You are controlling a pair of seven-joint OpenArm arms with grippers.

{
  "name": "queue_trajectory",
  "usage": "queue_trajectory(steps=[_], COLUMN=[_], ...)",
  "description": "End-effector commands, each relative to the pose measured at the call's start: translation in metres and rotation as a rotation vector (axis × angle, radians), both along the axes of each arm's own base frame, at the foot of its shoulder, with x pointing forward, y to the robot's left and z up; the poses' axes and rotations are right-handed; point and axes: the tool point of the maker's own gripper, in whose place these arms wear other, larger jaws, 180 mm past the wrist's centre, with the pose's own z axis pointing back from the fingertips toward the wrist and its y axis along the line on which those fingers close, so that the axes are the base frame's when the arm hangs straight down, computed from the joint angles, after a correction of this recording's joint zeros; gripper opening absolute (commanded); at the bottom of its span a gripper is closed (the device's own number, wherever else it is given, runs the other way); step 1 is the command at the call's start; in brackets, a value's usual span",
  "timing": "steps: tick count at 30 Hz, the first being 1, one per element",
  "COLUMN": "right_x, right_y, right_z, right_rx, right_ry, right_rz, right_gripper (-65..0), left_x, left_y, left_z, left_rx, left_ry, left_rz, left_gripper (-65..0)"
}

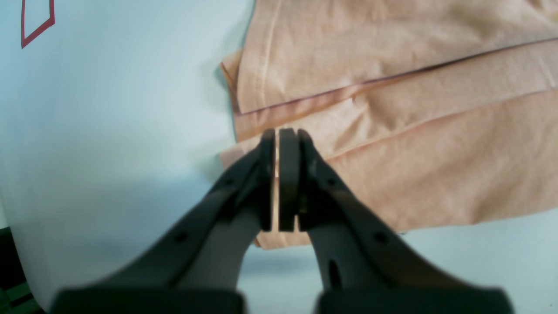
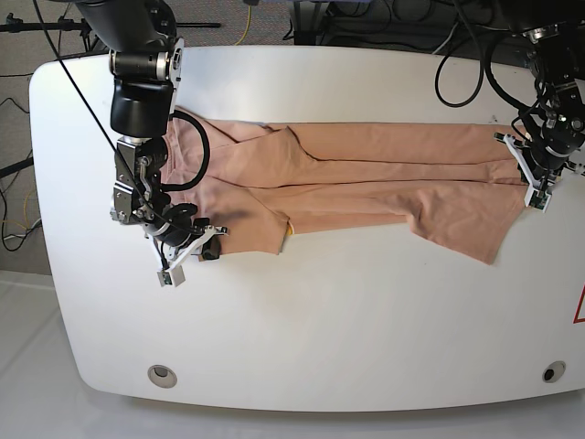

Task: Fold the T-shirt properly
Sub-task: 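Move the right gripper along the shirt end and regrasp it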

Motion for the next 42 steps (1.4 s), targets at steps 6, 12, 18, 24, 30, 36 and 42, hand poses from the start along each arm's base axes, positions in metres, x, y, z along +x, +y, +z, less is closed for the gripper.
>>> queue_trajectory(steps=[6, 12, 18, 24, 30, 36, 42], right_x=[0.016, -0.004, -0.028, -0.052, -0.074, -0.091, -0.107], right_y=[0.000, 0.002, 0.016, 0.023, 0.025, 0.027, 0.029], right_z=[0.051, 0.056, 0.065, 0.075, 0.074, 0.081, 0.085], right_rx=[-0.040, -0.080, -0.052, -0.065, -0.102, -0.141, -0.163], right_ry=[-0.110, -0.111, -0.125, -0.140, -0.112, -0.112, -0.111], right_rz=[0.041, 0.073, 0.105, 0.136, 0.166, 0.192, 0.208], right_gripper=[-65.0, -65.0, -65.0, -65.0, -65.0, -65.0, -65.0], left_x=[0.009, 0.009, 0.010, 0.012, 0.013, 0.013, 0.013], left_y=[0.004, 0.004, -0.001, -0.009, -0.016, -0.018, -0.018], left_z=[0.013, 0.013, 0.011, 0.007, 0.005, 0.004, 0.004], left_rx=[0.018, 0.017, 0.014, 0.010, 0.006, 0.004, 0.004], left_ry=[-0.042, -0.043, -0.036, -0.026, -0.019, -0.017, -0.017], left_rz=[-0.008, -0.009, -0.023, -0.048, -0.069, -0.073, -0.073], left_gripper=[-65.0, -65.0, -65.0, -65.0, -65.0, -65.0, -65.0])
